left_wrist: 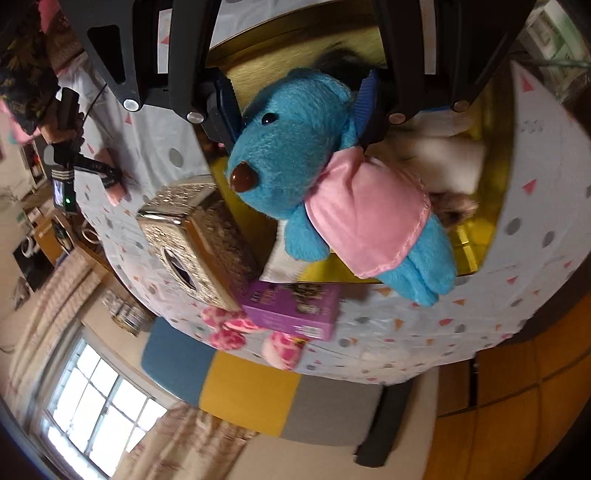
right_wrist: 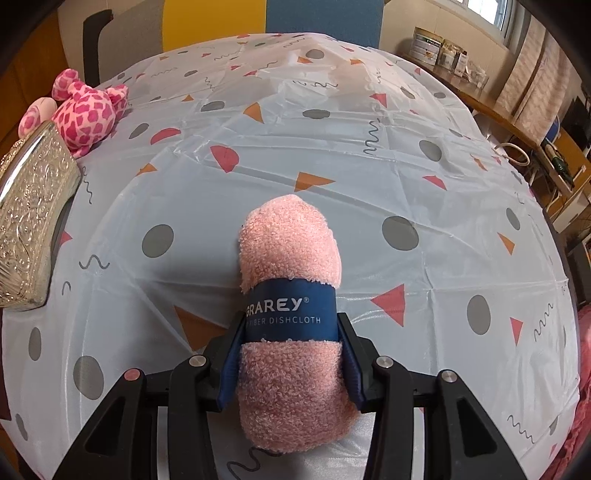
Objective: Organize soft objects
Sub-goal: 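Carry the blue elephant into the gold tray and release it with the left tool, then carry the pink GRAREY dishcloth roll toward the gold tray with the right tool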
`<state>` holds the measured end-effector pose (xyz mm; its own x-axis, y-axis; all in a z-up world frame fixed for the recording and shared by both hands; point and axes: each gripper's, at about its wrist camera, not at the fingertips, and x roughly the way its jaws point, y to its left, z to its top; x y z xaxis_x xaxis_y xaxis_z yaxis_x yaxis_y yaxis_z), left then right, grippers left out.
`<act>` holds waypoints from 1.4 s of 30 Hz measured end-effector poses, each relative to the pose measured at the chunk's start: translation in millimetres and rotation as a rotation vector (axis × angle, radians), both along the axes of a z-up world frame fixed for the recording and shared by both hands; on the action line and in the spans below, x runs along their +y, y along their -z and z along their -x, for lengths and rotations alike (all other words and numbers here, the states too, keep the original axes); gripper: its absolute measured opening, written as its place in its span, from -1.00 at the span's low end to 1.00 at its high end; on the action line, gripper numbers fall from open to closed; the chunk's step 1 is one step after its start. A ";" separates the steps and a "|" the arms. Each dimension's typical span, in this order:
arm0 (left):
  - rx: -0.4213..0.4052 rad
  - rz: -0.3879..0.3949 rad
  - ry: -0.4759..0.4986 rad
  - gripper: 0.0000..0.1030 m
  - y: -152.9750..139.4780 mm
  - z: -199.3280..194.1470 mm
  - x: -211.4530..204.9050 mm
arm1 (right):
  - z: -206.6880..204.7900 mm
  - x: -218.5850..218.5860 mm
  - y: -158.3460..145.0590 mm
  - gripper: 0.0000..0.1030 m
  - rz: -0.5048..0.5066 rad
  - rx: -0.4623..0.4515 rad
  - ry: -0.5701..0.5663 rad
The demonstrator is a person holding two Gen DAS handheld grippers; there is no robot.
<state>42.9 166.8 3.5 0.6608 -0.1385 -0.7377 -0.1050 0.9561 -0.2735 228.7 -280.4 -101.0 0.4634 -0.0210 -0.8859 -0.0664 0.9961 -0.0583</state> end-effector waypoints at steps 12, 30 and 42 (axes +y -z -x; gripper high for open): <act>0.078 -0.013 0.058 0.10 32.7 -89.2 -30.9 | 2.1 1.9 0.2 -0.12 0.026 -0.013 -0.018; 0.085 -0.117 -0.083 0.78 35.5 -68.4 -20.7 | -0.2 1.3 0.3 -0.12 0.026 -0.013 -0.018; -0.031 -0.272 -0.187 0.84 5.1 -14.8 -28.7 | 1.1 10.8 -0.7 -0.21 0.101 -0.043 -0.061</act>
